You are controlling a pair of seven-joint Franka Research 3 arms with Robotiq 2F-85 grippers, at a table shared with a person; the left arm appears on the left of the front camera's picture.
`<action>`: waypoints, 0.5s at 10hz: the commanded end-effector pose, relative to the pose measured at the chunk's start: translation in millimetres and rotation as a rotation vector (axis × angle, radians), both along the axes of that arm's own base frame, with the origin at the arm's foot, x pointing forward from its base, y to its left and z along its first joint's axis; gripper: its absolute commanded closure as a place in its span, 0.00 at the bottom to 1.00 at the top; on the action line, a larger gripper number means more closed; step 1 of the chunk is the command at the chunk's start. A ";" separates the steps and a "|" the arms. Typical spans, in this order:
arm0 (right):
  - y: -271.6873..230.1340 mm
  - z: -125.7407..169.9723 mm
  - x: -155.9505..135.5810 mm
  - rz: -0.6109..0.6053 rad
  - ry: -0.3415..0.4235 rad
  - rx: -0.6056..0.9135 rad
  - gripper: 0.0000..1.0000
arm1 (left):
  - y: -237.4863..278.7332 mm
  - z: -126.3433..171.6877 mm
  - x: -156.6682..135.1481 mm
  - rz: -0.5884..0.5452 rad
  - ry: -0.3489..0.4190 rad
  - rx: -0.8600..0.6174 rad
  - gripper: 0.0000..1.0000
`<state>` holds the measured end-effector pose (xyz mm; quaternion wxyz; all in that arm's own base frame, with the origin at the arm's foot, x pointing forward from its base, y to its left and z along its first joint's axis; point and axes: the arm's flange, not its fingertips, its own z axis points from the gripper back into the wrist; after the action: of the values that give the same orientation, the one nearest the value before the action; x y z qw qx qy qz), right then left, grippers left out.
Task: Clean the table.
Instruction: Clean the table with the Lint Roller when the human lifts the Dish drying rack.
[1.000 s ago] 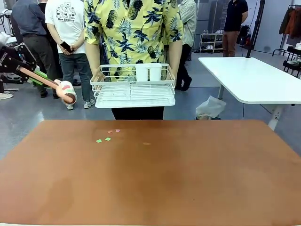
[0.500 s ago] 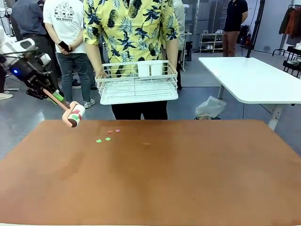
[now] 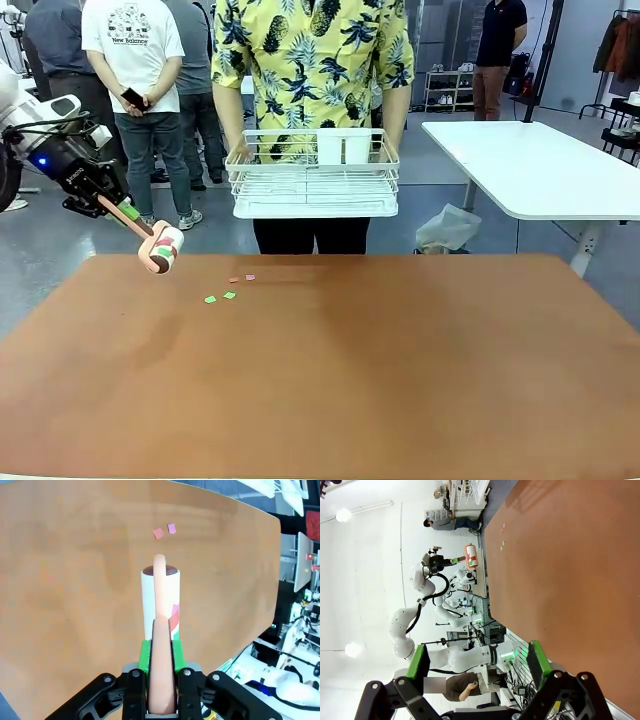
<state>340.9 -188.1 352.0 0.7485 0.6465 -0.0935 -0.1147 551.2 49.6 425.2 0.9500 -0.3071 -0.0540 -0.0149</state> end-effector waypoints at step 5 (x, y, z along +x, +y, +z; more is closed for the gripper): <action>0.1 2.2 -1.4 -0.003 -0.002 0.001 0.00 | -10.9 -37.9 33.3 -0.027 0.036 0.004 0.79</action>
<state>340.9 -188.1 352.0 0.7485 0.6464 -0.0935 -0.1146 566.2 38.5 396.4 0.9504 -0.3089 -0.0323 -0.0188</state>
